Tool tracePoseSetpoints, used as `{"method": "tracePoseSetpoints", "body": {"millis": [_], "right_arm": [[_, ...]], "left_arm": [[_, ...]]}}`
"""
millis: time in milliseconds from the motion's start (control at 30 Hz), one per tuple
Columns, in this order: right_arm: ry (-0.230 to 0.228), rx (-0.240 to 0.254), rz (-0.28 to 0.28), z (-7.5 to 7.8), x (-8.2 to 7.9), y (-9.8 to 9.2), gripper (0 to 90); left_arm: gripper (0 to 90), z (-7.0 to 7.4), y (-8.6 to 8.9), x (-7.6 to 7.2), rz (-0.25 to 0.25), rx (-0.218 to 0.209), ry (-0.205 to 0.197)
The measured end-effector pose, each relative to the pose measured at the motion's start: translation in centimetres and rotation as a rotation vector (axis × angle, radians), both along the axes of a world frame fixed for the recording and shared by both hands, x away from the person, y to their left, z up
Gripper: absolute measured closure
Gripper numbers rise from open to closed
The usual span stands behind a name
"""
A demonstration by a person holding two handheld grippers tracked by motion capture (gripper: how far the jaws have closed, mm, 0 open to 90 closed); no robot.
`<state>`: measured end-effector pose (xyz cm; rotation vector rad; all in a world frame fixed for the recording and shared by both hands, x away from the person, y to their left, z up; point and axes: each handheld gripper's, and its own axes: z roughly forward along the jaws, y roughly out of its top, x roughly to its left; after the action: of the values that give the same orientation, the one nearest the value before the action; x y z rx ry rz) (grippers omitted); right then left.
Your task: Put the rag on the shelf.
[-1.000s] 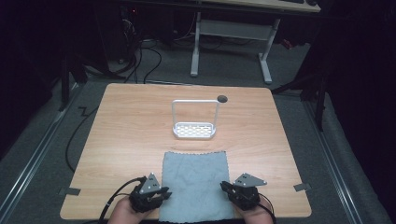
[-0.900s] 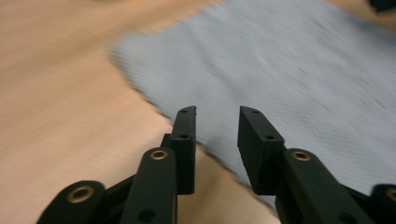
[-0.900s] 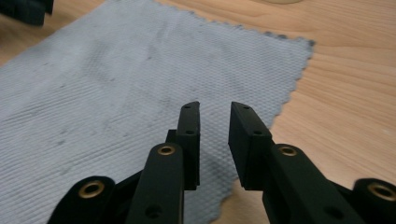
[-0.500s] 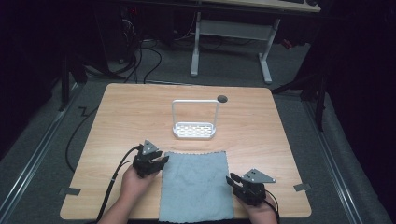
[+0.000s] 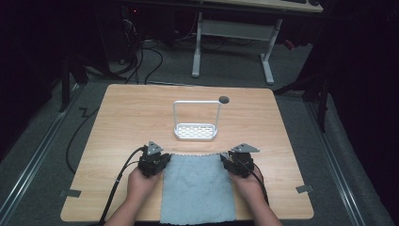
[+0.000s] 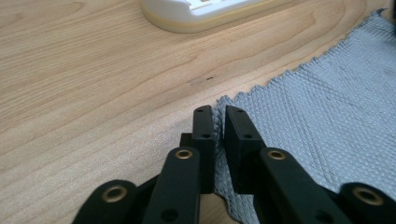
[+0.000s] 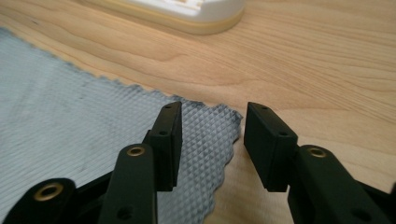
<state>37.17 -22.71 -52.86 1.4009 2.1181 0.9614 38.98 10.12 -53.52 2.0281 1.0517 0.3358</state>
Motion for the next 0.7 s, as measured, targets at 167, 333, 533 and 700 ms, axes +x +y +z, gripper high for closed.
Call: {"method": "tracePoseSetpoints", "body": {"millis": [167, 333, 533, 700], "right_arm": [[-0.010, -0.038, 0.024, -0.2, 0.3, 0.9, 63.3], [-0.008, -0.061, 0.065, -0.1, -0.2, 1.6, 79.6], [-0.024, -0.061, 0.115, 0.0, -1.2, 2.0, 88.7], [-0.084, 0.002, 0.106, 1.2, -1.8, 1.5, 88.8]], "left_arm": [[88.5, 0.0, 0.0, 0.0, -0.005, -0.003, 0.005], [89.1, 0.0, -0.1, -0.1, -0.008, 0.008, -0.001], [89.5, 0.1, 0.2, -0.4, -0.016, -0.022, -0.013], [89.5, 0.5, 0.6, -0.7, -0.016, -0.064, -0.031]]}}
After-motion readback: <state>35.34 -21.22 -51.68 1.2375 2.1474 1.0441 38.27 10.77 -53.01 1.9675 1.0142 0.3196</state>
